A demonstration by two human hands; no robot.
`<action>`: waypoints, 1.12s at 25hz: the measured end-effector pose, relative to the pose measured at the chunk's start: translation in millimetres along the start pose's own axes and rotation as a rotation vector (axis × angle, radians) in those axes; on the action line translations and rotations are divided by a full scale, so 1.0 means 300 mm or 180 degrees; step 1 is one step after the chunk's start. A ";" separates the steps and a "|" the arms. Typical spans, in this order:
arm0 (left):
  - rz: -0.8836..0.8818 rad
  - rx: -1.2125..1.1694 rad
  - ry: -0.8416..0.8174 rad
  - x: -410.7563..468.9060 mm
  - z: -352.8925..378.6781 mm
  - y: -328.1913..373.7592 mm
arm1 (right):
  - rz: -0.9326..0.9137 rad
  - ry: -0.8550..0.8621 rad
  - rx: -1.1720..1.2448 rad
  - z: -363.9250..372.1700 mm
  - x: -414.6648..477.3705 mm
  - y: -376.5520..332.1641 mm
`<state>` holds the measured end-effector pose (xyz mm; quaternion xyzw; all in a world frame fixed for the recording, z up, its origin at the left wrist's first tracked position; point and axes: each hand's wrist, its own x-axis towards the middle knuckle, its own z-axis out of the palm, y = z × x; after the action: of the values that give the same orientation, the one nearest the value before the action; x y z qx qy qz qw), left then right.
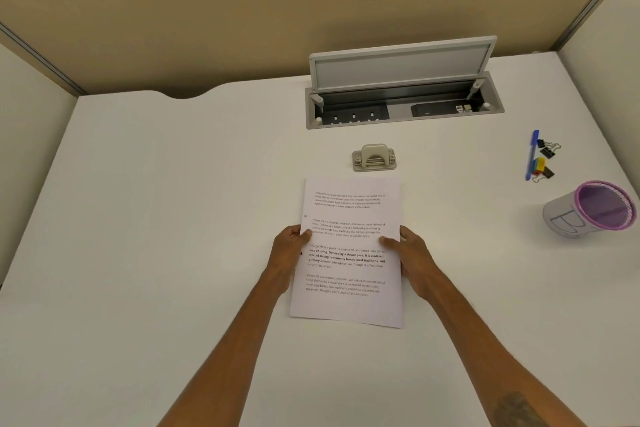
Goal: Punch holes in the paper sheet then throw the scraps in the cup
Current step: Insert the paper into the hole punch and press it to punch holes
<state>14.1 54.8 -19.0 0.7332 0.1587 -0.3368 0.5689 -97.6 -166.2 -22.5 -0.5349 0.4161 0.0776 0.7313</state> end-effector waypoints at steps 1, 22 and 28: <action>0.0007 0.0031 -0.0014 0.000 0.003 0.001 | -0.0059 0.0153 -0.0041 0.017 0.004 -0.003; 0.0477 -0.0424 0.0250 -0.008 0.033 0.081 | -0.0348 0.0597 -0.0489 0.088 0.017 -0.110; 0.1272 -0.0625 0.0231 -0.104 0.034 0.161 | -0.1269 0.0533 -0.0304 0.082 -0.104 -0.189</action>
<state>18.0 35.4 35.9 0.7028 0.0627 -0.1737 0.6870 -73.1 -158.6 41.8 -0.6452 0.3572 -0.0936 0.6689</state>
